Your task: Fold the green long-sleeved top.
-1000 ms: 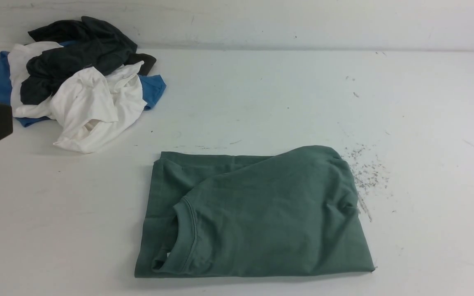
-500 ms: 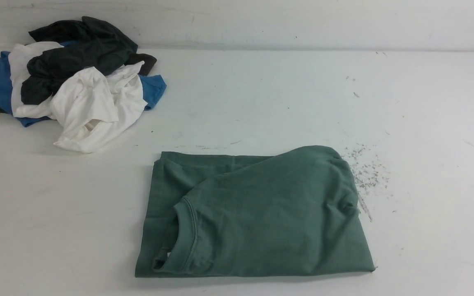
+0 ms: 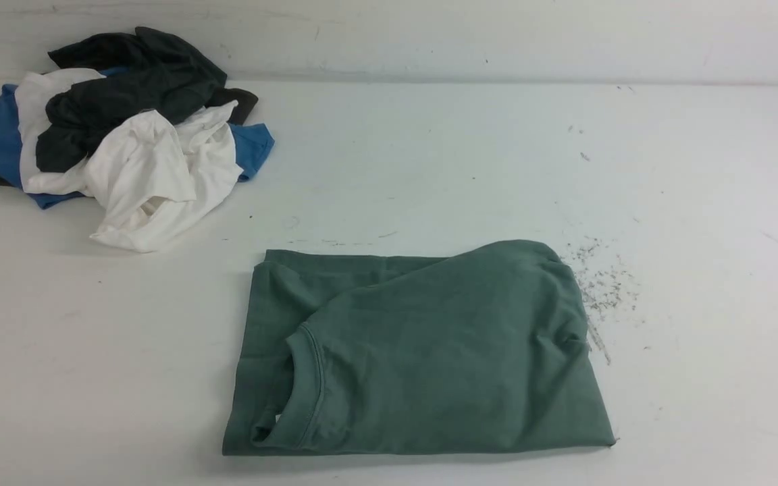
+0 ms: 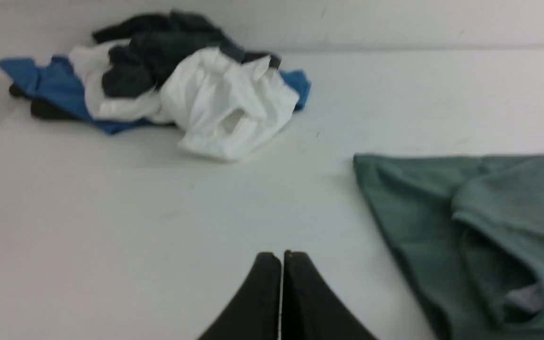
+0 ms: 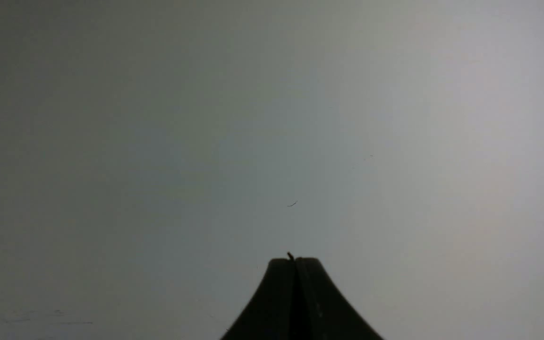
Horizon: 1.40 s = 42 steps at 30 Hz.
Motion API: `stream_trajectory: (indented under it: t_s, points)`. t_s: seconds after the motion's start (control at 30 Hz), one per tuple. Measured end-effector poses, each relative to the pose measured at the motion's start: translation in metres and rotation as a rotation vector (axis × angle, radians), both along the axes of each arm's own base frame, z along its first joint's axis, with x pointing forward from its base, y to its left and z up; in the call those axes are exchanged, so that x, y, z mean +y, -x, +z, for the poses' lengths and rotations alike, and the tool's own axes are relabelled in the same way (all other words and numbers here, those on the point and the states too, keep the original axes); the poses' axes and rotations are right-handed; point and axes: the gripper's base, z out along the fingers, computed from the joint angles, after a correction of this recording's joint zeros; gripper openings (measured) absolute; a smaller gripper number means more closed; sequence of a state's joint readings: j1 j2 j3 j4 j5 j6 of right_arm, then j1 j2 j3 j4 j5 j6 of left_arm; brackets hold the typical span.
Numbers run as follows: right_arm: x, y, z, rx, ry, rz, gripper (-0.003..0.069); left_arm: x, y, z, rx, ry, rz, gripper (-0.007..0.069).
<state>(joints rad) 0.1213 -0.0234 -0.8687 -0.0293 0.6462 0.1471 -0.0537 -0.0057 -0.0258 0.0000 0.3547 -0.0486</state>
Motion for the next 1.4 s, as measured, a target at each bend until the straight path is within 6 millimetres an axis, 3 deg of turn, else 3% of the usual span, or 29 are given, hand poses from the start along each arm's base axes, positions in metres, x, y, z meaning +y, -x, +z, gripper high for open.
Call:
stream_trajectory:
  t_s: [0.03,0.13,1.4]
  points:
    - [0.0000,-0.0001,-0.0001,0.001,0.000,0.000,-0.0014,0.0013,-0.0008,-0.0140,0.038,-0.003,0.025,-0.0004]
    - [0.0000,-0.0002,-0.0005,0.006,0.000,0.000,-0.0014,0.0020,-0.0009,-0.0179,0.052,0.005,0.042,-0.0004]
    - [0.0007,-0.0008,-0.0018,0.022,0.004,0.006,-0.0014,0.0021,-0.0004,-0.0196,0.072,0.005,0.043,-0.0004]
